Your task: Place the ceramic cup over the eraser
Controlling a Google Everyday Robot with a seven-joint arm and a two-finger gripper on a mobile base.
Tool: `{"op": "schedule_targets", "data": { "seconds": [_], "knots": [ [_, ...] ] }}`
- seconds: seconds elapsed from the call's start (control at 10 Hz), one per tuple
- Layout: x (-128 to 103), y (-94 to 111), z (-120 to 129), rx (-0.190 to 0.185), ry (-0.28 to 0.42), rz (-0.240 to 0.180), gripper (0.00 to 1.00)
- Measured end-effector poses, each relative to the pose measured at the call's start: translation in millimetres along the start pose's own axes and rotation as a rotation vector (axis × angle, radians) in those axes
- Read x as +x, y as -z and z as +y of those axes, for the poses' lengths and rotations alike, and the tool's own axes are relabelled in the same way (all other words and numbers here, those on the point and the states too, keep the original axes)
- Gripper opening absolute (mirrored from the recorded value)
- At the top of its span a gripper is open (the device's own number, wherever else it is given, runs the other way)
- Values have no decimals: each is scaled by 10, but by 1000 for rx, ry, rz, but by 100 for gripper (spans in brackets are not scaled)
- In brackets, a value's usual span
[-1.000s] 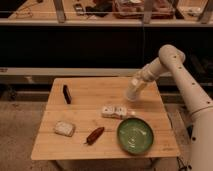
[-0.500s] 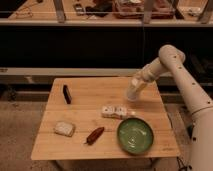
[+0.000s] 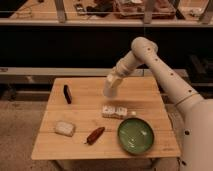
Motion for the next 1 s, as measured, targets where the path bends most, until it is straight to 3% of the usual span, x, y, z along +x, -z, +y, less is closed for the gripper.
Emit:
{"op": "schedule_targets", "data": {
  "seconds": [0.5,0.7,0.9,1.0],
  "knots": [
    [-23,65,-10,3,-7,10,0],
    [-40,43,117,-64,-87,15,0],
    [46,-26,323,-174,-195,33,0],
    [170,-99,439,-258,-266,58,0]
  ]
}}
